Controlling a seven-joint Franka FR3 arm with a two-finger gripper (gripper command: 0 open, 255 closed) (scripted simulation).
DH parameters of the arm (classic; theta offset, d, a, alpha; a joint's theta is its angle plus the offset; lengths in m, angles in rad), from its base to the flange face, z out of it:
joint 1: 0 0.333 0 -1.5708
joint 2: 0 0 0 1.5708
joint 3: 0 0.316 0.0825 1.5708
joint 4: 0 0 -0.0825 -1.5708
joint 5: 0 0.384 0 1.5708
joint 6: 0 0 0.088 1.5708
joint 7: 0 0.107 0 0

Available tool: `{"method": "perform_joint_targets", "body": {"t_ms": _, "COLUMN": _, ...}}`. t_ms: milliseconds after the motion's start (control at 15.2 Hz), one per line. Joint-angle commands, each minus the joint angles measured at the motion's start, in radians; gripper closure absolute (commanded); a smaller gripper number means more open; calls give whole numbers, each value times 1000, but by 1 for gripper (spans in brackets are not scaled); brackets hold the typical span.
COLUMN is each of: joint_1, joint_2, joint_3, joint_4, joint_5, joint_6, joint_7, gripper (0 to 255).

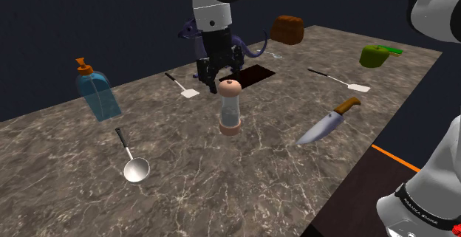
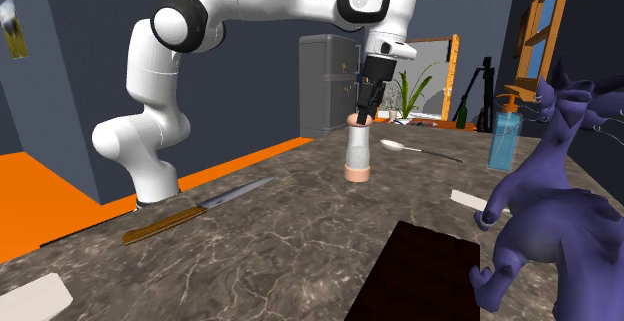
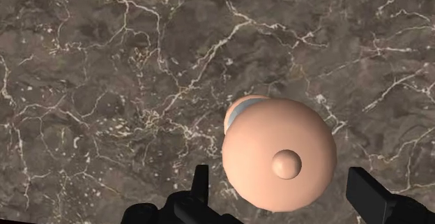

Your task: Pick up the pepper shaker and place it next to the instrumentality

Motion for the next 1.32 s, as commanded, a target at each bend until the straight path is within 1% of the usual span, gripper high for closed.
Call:
{"method": "perform_joint_targets", "body": {"t_ms": 0, "joint_1": 0, "joint_2": 0, "joint_3": 0, "joint_4": 0, "joint_5": 0, "joint_6": 0, "joint_7": 0, "gripper": 0}}
{"method": "perform_joint_targets", "body": {"t_ms": 66, "joint_1": 0, "joint_2": 0, "joint_3": 0, "joint_4": 0, "joint_5": 0, "joint_6": 0, "joint_7": 0, "gripper": 255}}
{"method": "perform_joint_targets", "body": {"t_ms": 660, "joint_1": 0, "joint_2": 0, "joint_3": 0, "joint_4": 0, "joint_5": 0, "joint_6": 0, "joint_7": 0, "gripper": 255}}
{"method": "perform_joint_targets", "body": {"t_ms": 1254, "joint_1": 22, "joint_2": 41, "joint_3": 2, "joint_4": 183, "joint_5": -13, "joint_6": -143, "joint_7": 8, "gripper": 255}}
